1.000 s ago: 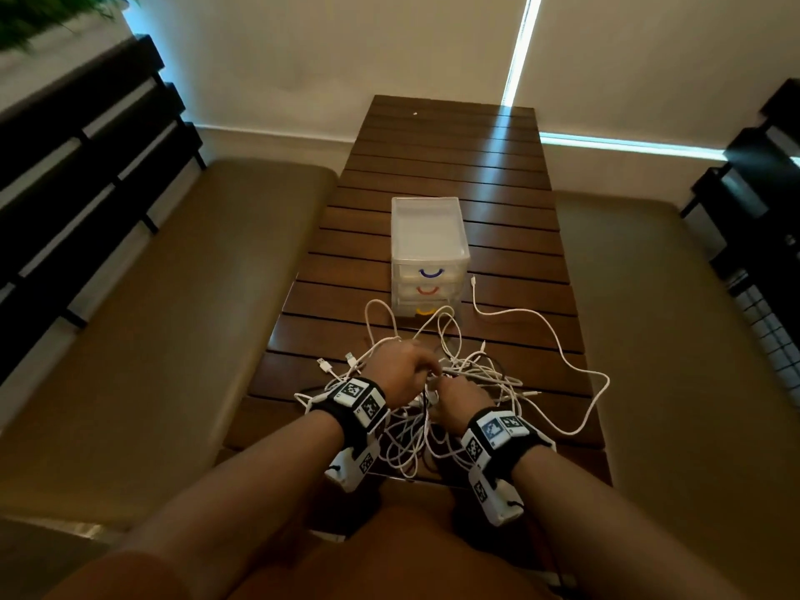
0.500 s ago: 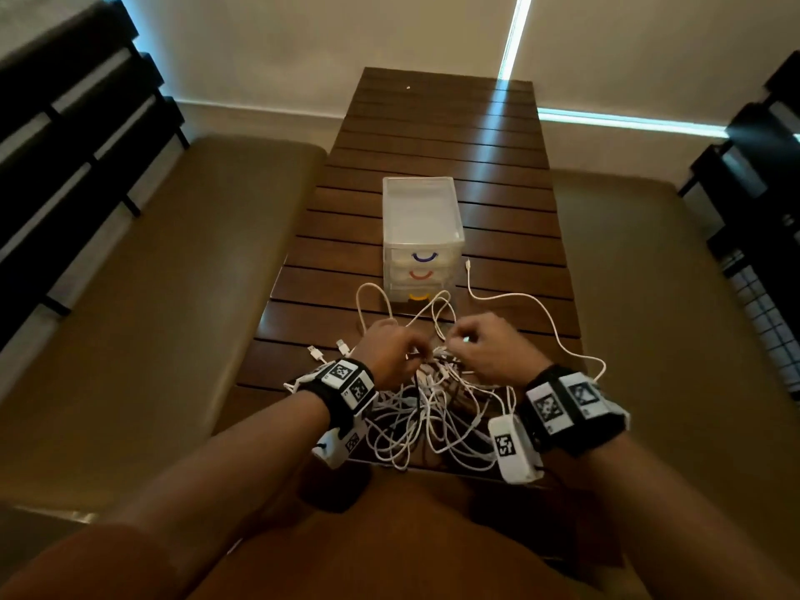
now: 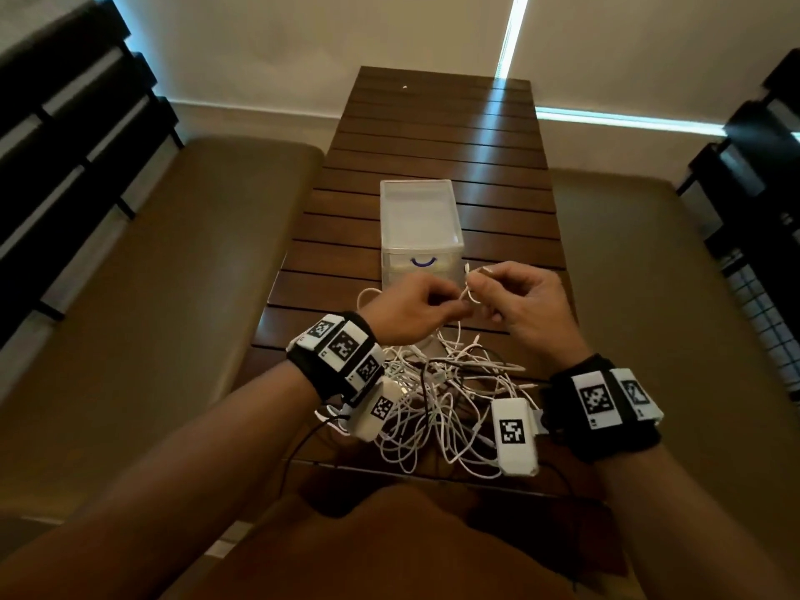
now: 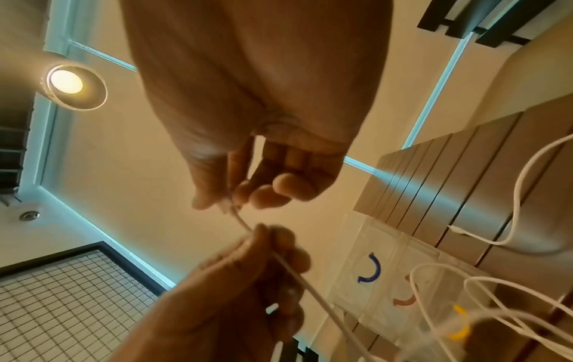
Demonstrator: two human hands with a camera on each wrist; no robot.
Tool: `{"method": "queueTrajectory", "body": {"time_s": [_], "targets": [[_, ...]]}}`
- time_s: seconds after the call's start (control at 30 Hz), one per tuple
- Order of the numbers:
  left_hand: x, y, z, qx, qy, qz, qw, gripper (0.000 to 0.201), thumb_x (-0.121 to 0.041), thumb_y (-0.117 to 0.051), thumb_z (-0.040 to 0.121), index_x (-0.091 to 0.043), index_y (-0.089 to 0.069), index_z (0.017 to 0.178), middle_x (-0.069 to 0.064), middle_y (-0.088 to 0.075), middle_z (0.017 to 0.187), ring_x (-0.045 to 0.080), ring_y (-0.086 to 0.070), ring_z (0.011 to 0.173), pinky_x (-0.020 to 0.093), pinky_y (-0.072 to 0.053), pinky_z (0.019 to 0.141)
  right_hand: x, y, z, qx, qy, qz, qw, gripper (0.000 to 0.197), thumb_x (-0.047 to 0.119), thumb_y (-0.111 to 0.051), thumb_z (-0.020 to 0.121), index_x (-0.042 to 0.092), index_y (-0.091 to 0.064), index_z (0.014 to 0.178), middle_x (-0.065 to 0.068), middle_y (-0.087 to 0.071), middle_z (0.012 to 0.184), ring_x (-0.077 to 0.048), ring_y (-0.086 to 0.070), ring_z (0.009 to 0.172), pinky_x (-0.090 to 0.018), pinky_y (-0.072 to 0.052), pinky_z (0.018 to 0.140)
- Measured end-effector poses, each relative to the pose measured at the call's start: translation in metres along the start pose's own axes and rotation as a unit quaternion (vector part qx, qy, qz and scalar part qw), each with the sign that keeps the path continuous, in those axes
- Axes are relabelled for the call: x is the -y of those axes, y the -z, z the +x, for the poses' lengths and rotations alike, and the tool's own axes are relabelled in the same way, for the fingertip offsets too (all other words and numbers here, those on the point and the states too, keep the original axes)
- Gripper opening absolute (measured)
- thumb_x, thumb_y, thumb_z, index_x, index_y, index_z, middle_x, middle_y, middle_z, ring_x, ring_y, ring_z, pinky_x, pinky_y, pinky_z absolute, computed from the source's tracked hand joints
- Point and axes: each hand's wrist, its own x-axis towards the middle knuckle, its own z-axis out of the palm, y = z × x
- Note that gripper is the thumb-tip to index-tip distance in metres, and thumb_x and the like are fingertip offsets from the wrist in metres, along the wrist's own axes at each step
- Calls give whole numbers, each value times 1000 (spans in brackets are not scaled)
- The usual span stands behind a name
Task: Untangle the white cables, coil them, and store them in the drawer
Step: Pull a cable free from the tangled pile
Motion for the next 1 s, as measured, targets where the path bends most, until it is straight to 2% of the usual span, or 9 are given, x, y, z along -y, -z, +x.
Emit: {"method": "queueTrajectory", "body": {"time_s": [0.13, 0.33, 0.43, 0.53, 0.63, 0.73, 0.8, 0.9, 1.0], "targets": [[-12, 3, -2, -51, -17, -105, 993, 16, -13, -51, 98, -4, -63, 94, 14, -65, 84, 23, -62, 72, 35, -57, 69, -25, -6, -4, 119, -133, 113, 977, 41, 8, -64, 86, 22, -53, 124, -3, -60, 80, -10, -52, 58, -22, -42, 50], [-37, 25, 1, -116, -64, -159, 978, 24, -18, -43, 99, -12, -58, 82, 1, -61, 74, 25, -53, 72, 35, -48, 72, -85, -26, -7, 232, -211, -99, 944, 13, 22, -56, 97, 10, -57, 91, -6, -48, 68, -9, -43, 49, -20, -39, 44], [-45, 41, -3, -155, -59, -334, 928, 23, -21, -42, 99, -13, -56, 83, -4, -57, 62, 18, -59, 73, 45, -51, 85, -100, -13, -5, 235, -209, -172, 933, 18, 20, -52, 99, 6, -64, 96, -7, -51, 73, -2, -46, 50, -15, -37, 48], [-50, 53, -4, -172, -43, -461, 869, 23, -20, -39, 101, -12, -52, 84, -3, -40, 55, 12, -44, 54, 30, -49, 58, -98, -5, -4, 230, -213, -196, 929, 19, 23, -54, 98, 12, -69, 102, -1, -59, 76, -2, -48, 53, -15, -39, 48], [-31, 51, -1, -183, 46, -403, 895, 12, -18, -48, 98, -13, -58, 95, -6, -34, 56, 7, -28, 46, 19, -24, 42, -75, -6, 3, 242, -190, -207, 929, 18, 23, -56, 96, 26, -72, 104, 6, -69, 83, -11, -57, 63, -19, -47, 57], [-2, 27, -6, -101, 177, -273, 940, 11, -10, -57, 91, -11, -67, 97, 0, -53, 65, 13, -45, 52, 23, -38, 51, -43, -14, 7, 204, -75, -198, 956, 20, 19, -60, 94, 27, -72, 108, 9, -68, 90, -4, -63, 74, -19, -50, 67], [8, 8, -11, -65, 225, -311, 921, 15, -11, -54, 92, -9, -67, 84, 3, -60, 64, 16, -50, 54, 25, -40, 53, -26, -16, 7, 138, 32, -231, 962, 22, 17, -65, 90, 30, -70, 107, 12, -56, 87, 1, -55, 76, -13, -43, 70], [10, -7, -17, -76, 223, -362, 902, 23, -13, -48, 95, -11, -62, 77, -5, -52, 52, 6, -40, 39, 16, -30, 37, -7, -15, 8, 94, 94, -179, 975, 20, 7, -64, 89, 18, -73, 104, 7, -58, 88, -1, -57, 79, -14, -47, 72], [12, -15, -21, -20, 192, -274, 942, 17, -17, -55, 95, -9, -69, 99, 0, -63, 70, 12, -55, 56, 19, -44, 50, 13, -12, 16, 46, 122, -79, 988, 20, -4, -60, 89, 7, -72, 102, -2, -65, 91, -9, -65, 78, -21, -54, 69]]}}
